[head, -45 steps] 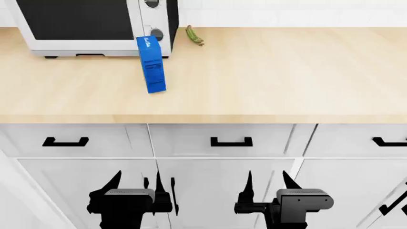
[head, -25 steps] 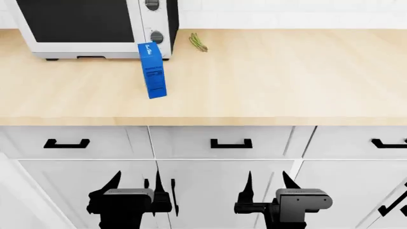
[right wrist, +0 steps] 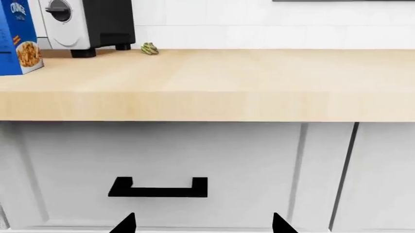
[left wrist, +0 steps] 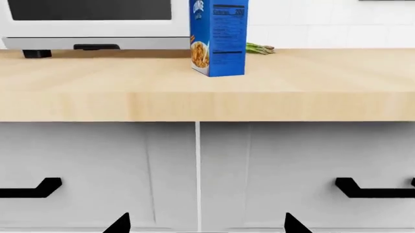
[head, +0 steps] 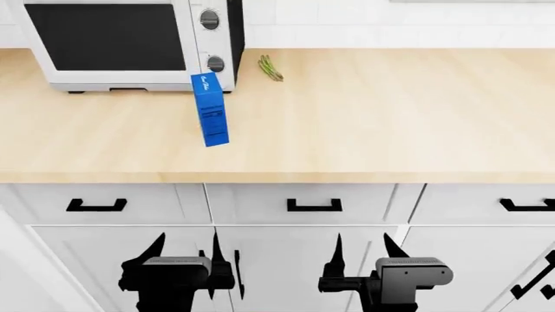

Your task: Pick the boxed food and honey bottle from the counter and place them in the cabinets closest to them.

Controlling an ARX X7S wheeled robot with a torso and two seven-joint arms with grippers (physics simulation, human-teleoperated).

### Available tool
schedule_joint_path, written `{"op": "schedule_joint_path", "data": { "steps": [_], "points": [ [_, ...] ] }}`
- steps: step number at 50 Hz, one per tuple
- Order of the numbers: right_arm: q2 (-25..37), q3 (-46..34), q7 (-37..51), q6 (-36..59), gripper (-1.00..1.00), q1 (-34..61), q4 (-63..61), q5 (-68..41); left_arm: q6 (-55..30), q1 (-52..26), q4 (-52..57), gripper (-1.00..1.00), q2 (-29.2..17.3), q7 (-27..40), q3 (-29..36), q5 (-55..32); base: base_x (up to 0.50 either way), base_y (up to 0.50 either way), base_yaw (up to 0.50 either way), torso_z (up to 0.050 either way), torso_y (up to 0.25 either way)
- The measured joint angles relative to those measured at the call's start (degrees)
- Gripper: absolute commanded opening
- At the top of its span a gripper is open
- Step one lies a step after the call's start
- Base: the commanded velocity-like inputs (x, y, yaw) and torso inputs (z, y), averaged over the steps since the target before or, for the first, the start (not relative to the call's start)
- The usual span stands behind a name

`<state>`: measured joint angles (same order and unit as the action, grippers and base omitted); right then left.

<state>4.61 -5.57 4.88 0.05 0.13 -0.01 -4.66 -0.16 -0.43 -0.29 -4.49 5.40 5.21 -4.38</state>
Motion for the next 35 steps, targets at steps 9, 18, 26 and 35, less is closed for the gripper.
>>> {"op": "schedule_joint_path", "data": {
  "steps": [9, 18, 26, 35],
  "points": [
    [0.6, -0.7, 0.5, -0.1, 1.0, 0.0, 0.0, -0.7, -0.1, -0.1, -0.1, 1.0, -0.7, 0.8, 0.9, -0.2, 0.0, 0.0, 0.0, 0.05, 0.0],
    [1.2, -1.4, 1.1, -0.3, 1.0, 0.0, 0.0, -1.3, -0.2, -0.3, -0.3, 1.0, -1.2, 1.4, 1.6, -0.8, 0.0, 0.0, 0.0, 0.011, 0.0],
    [1.8, -2.0, 1.6, 0.4, 1.0, 0.2, -0.4, -1.7, -1.0, -0.4, 0.2, 1.0, -1.7, 2.5, 2.4, -0.4, 0.0, 0.0, 0.0, 0.0, 0.0],
    [4.2, -2.5, 2.8, 10.6, 1.0, 0.2, -12.2, -1.7, -12.6, 0.0, 12.9, 1.0, -4.1, 4.1, 2.7, 1.4, 0.0, 0.0, 0.0, 0.0, 0.0]
  ]
}}
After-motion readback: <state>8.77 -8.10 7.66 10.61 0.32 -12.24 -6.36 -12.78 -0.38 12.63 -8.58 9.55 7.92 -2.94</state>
